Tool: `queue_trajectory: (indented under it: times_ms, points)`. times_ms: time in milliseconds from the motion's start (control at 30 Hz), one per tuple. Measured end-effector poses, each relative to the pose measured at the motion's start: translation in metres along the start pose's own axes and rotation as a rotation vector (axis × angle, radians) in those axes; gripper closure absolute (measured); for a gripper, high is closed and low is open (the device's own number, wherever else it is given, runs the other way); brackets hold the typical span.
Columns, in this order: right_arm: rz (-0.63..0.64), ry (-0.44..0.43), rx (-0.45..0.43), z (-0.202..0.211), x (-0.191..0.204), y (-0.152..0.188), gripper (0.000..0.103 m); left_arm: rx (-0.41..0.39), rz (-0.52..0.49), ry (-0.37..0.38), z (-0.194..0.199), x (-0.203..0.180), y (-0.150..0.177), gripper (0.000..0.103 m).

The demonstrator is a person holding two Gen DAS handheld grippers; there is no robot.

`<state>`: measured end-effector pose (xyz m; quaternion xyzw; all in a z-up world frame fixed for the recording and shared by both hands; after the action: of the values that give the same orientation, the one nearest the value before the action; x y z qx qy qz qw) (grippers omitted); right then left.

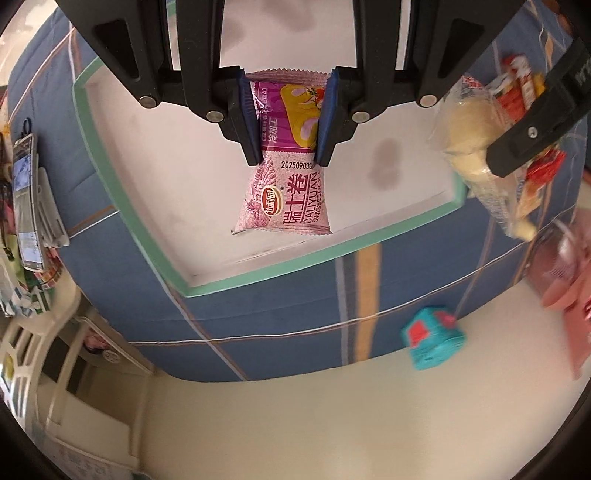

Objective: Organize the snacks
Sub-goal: 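Carry both snacks over the white tray and open both grippers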

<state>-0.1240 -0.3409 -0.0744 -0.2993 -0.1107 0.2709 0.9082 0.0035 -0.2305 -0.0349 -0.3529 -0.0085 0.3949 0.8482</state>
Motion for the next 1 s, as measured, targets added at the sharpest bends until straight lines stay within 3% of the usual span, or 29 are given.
queue_trajectory:
  times_ms: [400, 667, 733, 833, 933, 1000]
  points:
    - [0.001, 0.062, -0.004, -0.028, -0.024, -0.014, 0.07, 0.032, -0.058, 0.017, -0.051, -0.034, -0.004, 0.058]
    - [0.012, 0.051, -0.001, -0.024, -0.021, -0.013, 0.067, 0.068, -0.059, -0.015, -0.052, -0.032, 0.001, 0.055]
    - [0.009, 0.05, -0.006, -0.02, -0.021, -0.013, 0.061, 0.067, -0.055, -0.02, -0.045, -0.031, -0.001, 0.052]
    - [-0.003, 0.04, -0.011, -0.012, -0.02, -0.011, 0.04, 0.056, -0.048, -0.027, -0.031, -0.028, -0.003, 0.046]
    - [0.0, 0.027, -0.008, -0.003, -0.016, -0.006, 0.037, 0.049, -0.038, -0.064, -0.017, -0.021, -0.006, 0.044]
    - [0.006, 0.022, -0.006, 0.003, -0.014, -0.002, 0.031, 0.035, -0.037, -0.099, -0.007, -0.013, -0.006, 0.035]
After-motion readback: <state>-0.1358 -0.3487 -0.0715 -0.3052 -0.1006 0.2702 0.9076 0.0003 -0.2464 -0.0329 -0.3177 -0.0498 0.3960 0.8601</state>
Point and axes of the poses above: each gripper's, at about its wrist camera, not at the fingertips, and z roughly against the way its jaws point, x to its left, y to its underside, the point moved 2 cm from there along -z, roughly the way its jaws point, and after that the axes turned 9 degrees about -x, right-handed, at the moved point
